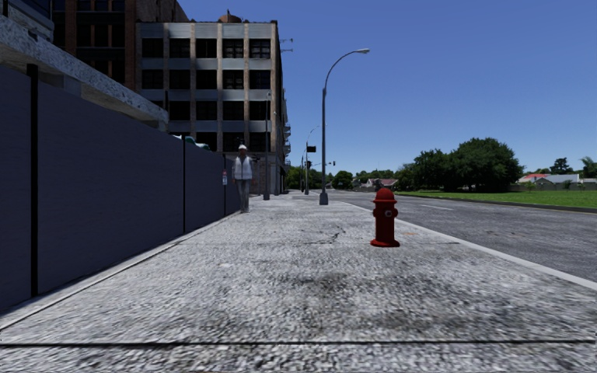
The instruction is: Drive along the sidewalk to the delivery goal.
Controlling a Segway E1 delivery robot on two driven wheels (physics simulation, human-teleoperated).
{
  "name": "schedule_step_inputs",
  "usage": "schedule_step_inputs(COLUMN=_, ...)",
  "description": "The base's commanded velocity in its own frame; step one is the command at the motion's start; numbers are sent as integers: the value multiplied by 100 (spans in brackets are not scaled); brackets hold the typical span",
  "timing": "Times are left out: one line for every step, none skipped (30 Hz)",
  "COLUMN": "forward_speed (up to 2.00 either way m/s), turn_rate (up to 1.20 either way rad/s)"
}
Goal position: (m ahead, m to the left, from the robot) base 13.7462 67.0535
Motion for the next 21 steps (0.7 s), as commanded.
schedule_step_inputs(forward_speed=200, turn_rate=0)
schedule_step_inputs(forward_speed=200, turn_rate=0)
schedule_step_inputs(forward_speed=200, turn_rate=0)
schedule_step_inputs(forward_speed=200, turn_rate=0)
schedule_step_inputs(forward_speed=200, turn_rate=0)
schedule_step_inputs(forward_speed=200, turn_rate=0)
schedule_step_inputs(forward_speed=200, turn_rate=0)
schedule_step_inputs(forward_speed=200, turn_rate=0)
schedule_step_inputs(forward_speed=200, turn_rate=0)
schedule_step_inputs(forward_speed=200, turn_rate=0)
schedule_step_inputs(forward_speed=200, turn_rate=0)
schedule_step_inputs(forward_speed=200, turn_rate=0)
schedule_step_inputs(forward_speed=200, turn_rate=0)
schedule_step_inputs(forward_speed=200, turn_rate=0)
schedule_step_inputs(forward_speed=200, turn_rate=0)
schedule_step_inputs(forward_speed=200, turn_rate=0)
schedule_step_inputs(forward_speed=200, turn_rate=0)
schedule_step_inputs(forward_speed=200, turn_rate=0)
schedule_step_inputs(forward_speed=200, turn_rate=0)
schedule_step_inputs(forward_speed=200, turn_rate=0)
schedule_step_inputs(forward_speed=200, turn_rate=0)
